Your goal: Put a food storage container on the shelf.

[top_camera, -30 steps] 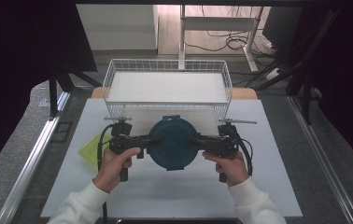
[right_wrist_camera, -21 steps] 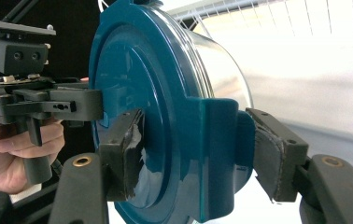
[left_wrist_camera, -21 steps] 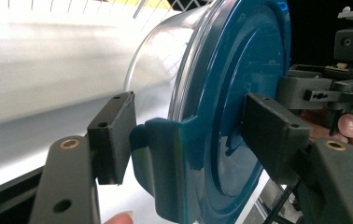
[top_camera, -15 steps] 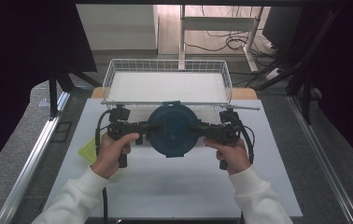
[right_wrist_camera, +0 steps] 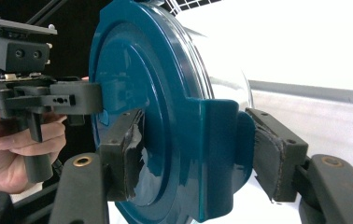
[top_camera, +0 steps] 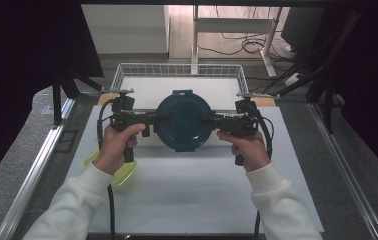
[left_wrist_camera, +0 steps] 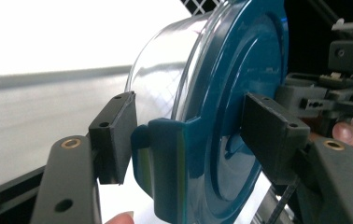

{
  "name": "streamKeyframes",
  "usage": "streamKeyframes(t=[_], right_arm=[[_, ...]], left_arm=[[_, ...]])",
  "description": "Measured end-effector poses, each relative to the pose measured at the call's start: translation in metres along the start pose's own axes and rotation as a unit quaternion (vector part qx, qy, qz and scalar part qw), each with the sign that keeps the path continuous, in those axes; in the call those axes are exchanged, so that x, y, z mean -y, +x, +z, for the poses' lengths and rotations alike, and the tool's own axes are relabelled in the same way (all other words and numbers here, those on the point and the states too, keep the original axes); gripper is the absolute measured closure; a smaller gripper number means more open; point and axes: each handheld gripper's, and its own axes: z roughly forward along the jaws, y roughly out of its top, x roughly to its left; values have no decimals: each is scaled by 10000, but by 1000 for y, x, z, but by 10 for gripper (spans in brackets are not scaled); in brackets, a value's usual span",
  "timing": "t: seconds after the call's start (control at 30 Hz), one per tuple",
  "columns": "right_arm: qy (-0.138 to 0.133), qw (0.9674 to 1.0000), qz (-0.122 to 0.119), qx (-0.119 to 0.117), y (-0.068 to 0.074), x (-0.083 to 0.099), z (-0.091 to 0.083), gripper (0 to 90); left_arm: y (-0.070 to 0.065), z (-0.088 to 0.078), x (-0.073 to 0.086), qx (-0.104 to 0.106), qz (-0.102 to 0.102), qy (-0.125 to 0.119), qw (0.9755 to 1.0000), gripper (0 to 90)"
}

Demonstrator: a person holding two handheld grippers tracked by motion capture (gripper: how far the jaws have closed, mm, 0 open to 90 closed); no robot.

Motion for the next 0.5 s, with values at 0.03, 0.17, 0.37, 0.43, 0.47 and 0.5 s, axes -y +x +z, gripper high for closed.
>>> streamKeyframes(t=[0.03,0.17,0.37,0.43,0.47,0.5], right_arm=[[11,10000,6,-16,0,-2,1,391],[-17,10000,17,-38,0,-9,5,393],[-30,9999,142,-4,-9,-14,10,393],[-39,9999,164,-4,-11,-15,10,393],[-55,9998,185,10,-12,-16,10,393],[-63,9998,189,14,-12,-17,10,393]], left_arm=[[1,-1,-3,5,5,-31,10000,370],[5,0,-11,22,-13,-61,10000,373],[12,8,-12,18,-126,2,9999,373],[12,10,-13,18,-115,29,9999,373],[12,11,-14,18,-109,32,9999,373],[12,12,-16,20,-109,32,9999,373]])
